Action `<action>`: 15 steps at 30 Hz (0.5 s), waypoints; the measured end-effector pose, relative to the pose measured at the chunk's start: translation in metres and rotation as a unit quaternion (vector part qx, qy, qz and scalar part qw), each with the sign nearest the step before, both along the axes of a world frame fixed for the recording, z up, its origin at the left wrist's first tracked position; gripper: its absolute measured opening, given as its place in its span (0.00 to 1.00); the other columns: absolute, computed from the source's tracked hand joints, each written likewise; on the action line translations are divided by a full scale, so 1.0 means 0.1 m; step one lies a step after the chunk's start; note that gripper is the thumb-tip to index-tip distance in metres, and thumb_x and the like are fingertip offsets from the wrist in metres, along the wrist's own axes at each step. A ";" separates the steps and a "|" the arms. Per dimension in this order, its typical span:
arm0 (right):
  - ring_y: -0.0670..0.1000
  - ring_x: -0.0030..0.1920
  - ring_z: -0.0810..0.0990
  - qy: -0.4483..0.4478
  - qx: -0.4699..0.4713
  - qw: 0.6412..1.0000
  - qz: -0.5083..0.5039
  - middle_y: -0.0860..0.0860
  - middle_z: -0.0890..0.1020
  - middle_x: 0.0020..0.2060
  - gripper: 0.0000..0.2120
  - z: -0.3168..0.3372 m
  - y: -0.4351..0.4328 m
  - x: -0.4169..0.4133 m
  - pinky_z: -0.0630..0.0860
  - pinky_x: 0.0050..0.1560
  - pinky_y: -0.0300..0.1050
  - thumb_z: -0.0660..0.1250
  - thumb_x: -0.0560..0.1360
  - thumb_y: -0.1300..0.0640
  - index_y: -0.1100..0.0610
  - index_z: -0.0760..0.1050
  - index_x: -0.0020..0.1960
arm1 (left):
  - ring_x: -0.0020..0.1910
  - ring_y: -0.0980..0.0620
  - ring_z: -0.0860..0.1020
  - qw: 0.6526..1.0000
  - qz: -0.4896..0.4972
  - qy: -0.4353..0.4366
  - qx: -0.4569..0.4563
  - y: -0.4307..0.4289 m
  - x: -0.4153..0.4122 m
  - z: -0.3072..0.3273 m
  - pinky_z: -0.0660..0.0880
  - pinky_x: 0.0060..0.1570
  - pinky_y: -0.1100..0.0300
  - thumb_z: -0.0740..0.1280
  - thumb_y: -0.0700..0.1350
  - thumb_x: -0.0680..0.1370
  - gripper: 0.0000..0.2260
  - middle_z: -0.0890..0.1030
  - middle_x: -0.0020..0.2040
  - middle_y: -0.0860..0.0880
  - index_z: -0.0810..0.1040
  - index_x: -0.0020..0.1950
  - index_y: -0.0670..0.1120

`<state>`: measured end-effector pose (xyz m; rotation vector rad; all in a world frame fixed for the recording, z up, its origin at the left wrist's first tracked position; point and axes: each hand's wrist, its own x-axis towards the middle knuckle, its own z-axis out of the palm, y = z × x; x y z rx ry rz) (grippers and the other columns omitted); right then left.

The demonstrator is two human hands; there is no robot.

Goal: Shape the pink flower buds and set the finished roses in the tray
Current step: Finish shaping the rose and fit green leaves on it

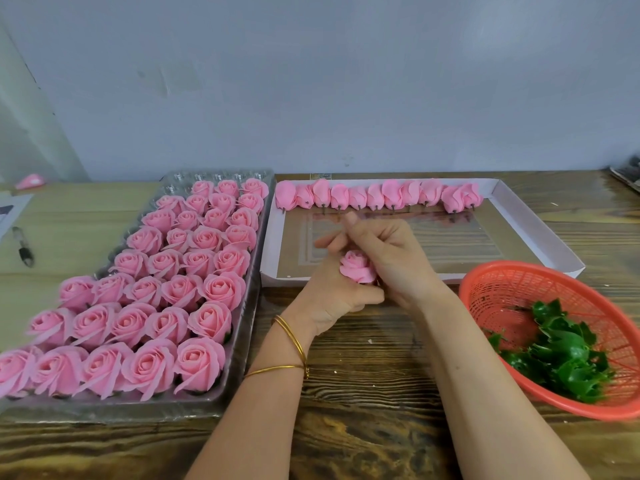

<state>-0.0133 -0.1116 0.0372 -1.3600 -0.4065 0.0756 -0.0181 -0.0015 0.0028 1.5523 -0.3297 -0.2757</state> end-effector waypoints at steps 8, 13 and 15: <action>0.53 0.52 0.85 -0.018 -0.060 0.997 0.039 0.56 0.87 0.43 0.15 -0.04 0.00 -0.01 0.78 0.51 0.40 0.67 0.74 0.53 0.66 0.83 0.45 | 0.28 0.54 0.72 0.998 0.009 0.044 -0.041 0.03 0.06 -0.07 0.65 0.25 0.66 0.66 0.25 0.70 0.12 0.71 0.26 0.51 0.75 0.39 0.42; 0.49 0.55 0.84 -0.024 -0.086 0.994 0.057 0.50 0.87 0.49 0.05 -0.09 -0.01 0.02 0.77 0.53 0.37 0.71 0.75 0.55 0.53 0.85 0.45 | 0.27 0.60 0.75 0.999 0.005 0.038 -0.038 0.02 0.06 -0.07 0.69 0.25 0.68 0.66 0.25 0.71 0.13 0.73 0.25 0.55 0.75 0.38 0.44; 0.47 0.56 0.83 -0.026 -0.098 0.993 0.059 0.48 0.86 0.50 0.06 -0.10 -0.01 0.04 0.77 0.55 0.37 0.70 0.75 0.56 0.49 0.86 0.46 | 0.30 0.60 0.78 0.999 0.016 0.027 -0.034 0.01 0.06 -0.08 0.71 0.27 0.68 0.67 0.25 0.71 0.13 0.76 0.26 0.56 0.76 0.42 0.43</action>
